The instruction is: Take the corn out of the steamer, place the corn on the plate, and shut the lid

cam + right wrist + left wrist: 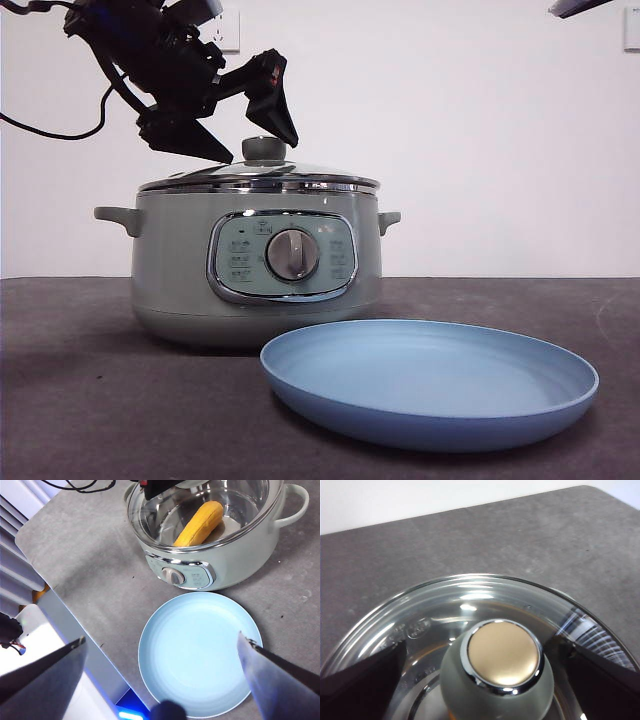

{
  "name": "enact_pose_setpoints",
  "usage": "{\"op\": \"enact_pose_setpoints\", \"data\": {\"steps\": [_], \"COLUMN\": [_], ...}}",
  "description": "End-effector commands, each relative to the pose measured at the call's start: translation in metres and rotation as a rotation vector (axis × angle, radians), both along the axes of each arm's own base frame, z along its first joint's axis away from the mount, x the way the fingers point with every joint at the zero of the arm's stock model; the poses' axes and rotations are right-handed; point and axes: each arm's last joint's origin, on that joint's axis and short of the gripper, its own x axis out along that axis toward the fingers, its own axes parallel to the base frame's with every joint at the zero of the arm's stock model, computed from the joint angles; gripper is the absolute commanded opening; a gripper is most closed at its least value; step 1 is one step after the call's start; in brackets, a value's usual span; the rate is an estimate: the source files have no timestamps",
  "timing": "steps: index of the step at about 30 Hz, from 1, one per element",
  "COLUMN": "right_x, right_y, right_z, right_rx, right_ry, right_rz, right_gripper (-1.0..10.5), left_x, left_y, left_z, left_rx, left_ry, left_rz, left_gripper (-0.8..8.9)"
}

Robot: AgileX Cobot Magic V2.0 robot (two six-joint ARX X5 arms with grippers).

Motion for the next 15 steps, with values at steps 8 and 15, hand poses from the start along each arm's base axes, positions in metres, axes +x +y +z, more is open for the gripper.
{"op": "enact_pose_setpoints", "data": {"steps": [8, 15], "right_x": [0.0, 0.0], "right_y": [0.0, 0.0], "right_z": [0.001, 0.001], "right_rx": [0.006, 0.006], "right_ry": [0.005, 0.006], "right_rz": [-0.007, -0.007], "right_gripper": [5.0, 5.0], "left_x": [-0.007, -0.007], "left_y": [-0.015, -0.015], "left_z": [-0.004, -0.005], "left_rx": [0.068, 0.082], "left_ry": [-0.019, -0.014], "left_rz": [-0.055, -0.036], "left_gripper": [3.4, 1.68]}}
